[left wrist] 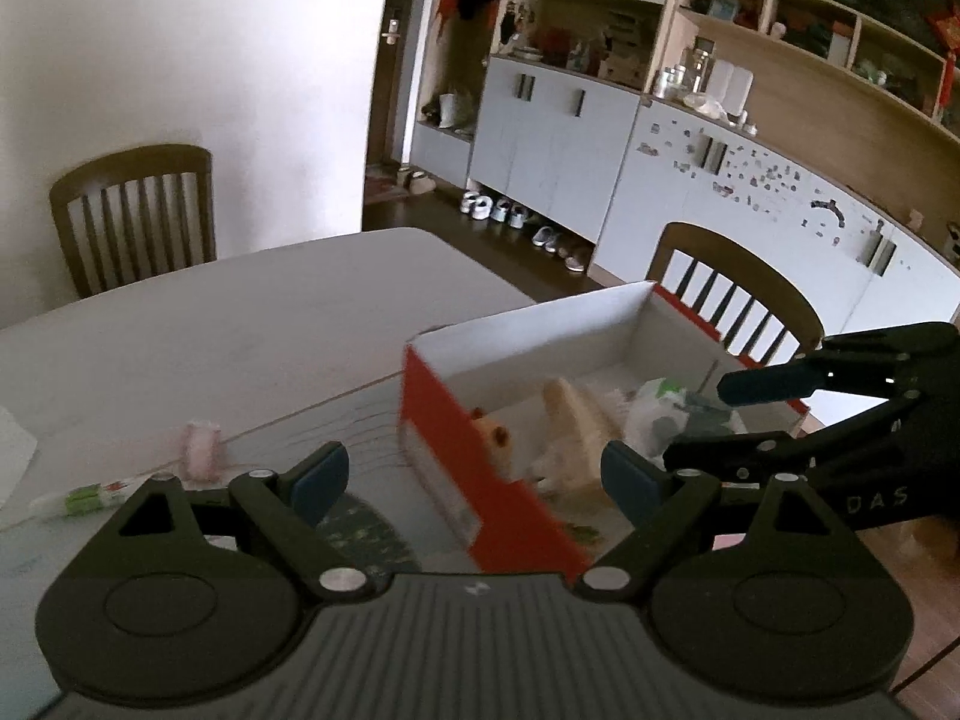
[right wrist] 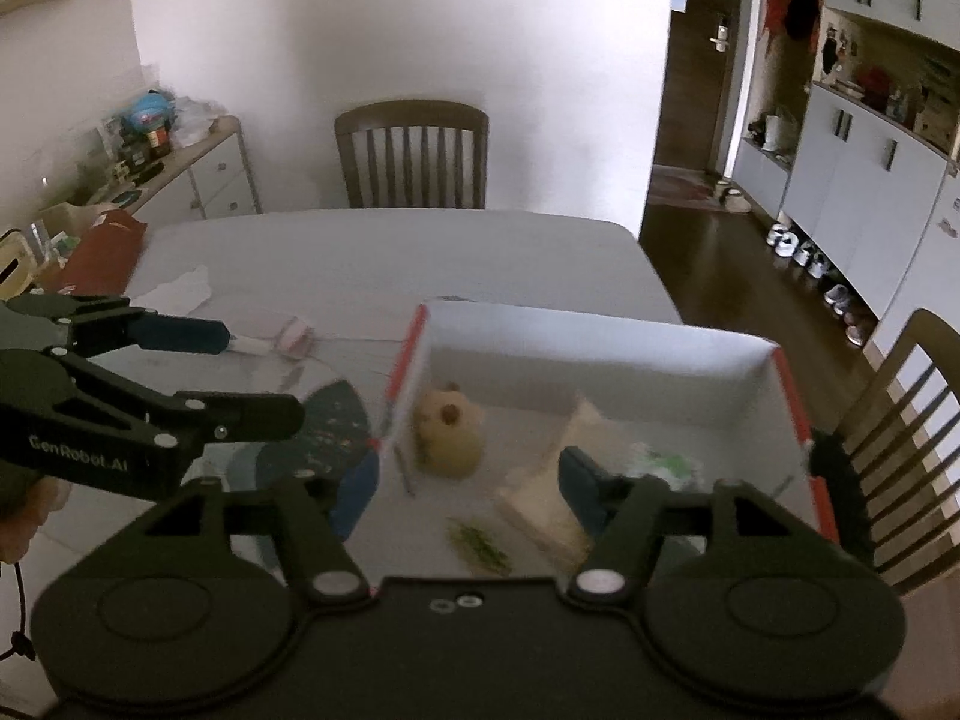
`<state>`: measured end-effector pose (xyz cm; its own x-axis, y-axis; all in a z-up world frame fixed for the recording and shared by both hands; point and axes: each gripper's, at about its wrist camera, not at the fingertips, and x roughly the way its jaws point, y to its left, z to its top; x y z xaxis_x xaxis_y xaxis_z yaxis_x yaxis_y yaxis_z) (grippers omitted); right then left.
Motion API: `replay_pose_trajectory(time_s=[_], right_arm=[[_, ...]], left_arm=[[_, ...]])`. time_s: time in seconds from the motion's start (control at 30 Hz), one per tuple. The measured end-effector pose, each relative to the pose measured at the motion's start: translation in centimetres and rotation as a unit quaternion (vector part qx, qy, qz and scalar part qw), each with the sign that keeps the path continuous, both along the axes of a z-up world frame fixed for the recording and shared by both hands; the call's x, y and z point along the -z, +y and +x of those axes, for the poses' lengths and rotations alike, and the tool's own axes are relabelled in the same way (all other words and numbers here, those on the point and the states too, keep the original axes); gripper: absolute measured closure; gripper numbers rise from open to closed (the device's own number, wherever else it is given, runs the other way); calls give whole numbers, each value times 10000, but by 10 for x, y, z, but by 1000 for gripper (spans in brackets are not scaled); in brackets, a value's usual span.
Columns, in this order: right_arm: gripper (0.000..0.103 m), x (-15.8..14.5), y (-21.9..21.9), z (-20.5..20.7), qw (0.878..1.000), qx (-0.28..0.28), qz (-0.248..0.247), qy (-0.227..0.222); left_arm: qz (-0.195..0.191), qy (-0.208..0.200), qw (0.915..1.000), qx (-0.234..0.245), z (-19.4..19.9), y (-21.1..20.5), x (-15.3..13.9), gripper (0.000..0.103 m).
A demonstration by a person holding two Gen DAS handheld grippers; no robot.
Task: Organize objects
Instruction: 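Move both grippers back to the table toward the tube and pink cup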
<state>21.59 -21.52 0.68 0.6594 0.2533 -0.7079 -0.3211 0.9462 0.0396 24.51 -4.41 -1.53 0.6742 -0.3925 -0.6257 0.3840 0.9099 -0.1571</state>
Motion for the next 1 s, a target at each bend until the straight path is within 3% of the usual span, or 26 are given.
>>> replay_pose_trajectory(time_s=[0.43,0.53,0.77,1.0], right_arm=[[11,6,88,20,9992,-364,-92,97],[11,10,106,27,9989,-415,-152,139],[11,19,138,46,9979,-479,-355,252],[11,31,159,70,9980,-355,-389,352]], left_arm=[[21,180,9991,-388,4,101,20,11],[22,183,9984,-541,7,123,26,0],[117,245,9976,-629,15,159,41,0],[542,270,9956,-719,36,184,64,0]])
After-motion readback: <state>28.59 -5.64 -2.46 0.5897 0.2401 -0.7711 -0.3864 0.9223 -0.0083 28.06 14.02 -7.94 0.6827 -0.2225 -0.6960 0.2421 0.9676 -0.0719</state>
